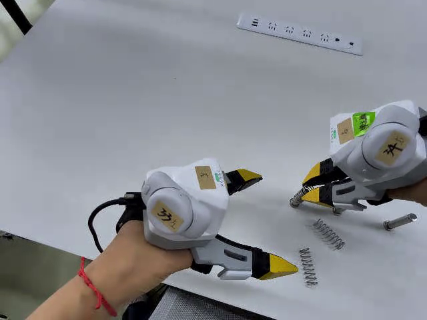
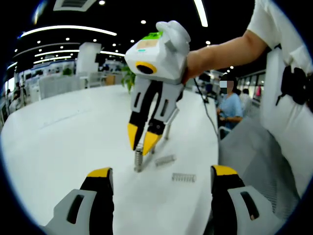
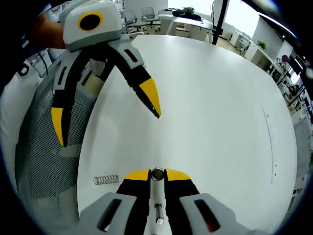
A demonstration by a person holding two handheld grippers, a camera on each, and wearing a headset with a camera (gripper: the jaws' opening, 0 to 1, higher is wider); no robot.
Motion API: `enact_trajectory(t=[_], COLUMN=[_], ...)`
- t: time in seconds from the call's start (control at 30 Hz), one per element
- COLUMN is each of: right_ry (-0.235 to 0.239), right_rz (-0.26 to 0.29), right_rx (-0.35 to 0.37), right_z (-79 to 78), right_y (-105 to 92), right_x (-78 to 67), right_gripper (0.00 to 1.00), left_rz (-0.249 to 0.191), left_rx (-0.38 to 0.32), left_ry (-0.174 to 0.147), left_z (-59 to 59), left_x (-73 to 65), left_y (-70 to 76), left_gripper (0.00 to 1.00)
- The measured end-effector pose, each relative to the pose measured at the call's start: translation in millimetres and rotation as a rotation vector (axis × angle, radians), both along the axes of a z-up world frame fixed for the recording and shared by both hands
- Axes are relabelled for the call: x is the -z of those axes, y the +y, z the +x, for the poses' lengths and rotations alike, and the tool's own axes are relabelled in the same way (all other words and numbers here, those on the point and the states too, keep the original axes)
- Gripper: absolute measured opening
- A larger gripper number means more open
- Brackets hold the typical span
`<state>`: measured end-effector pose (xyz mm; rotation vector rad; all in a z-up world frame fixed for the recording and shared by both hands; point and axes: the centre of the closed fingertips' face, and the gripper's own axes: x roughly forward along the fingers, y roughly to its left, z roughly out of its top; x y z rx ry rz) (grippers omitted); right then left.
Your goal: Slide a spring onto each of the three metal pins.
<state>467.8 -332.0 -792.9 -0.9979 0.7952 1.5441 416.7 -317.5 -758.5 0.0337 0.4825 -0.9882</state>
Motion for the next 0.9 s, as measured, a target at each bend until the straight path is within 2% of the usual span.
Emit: enact_trajectory(t=[0.4,0.9], right_ry=[-0.016,-0.011], right_rz=[-0.001,0.003], right_rx=[0.007,0.020], right_z=[1.6,4.5], right_y=[0.2,2.1], right_x=[17.3,17.8], right_gripper=[0.12,0.14], left_rz=[0.000,0.003], left_rx=[0.000,-0.002], left_ry=[0.004,0.004], left_z=[-0.7,0.2], left_x=[1.2,-0.5], left_y=[0.2,3.3], left_gripper=[0.82,0.82])
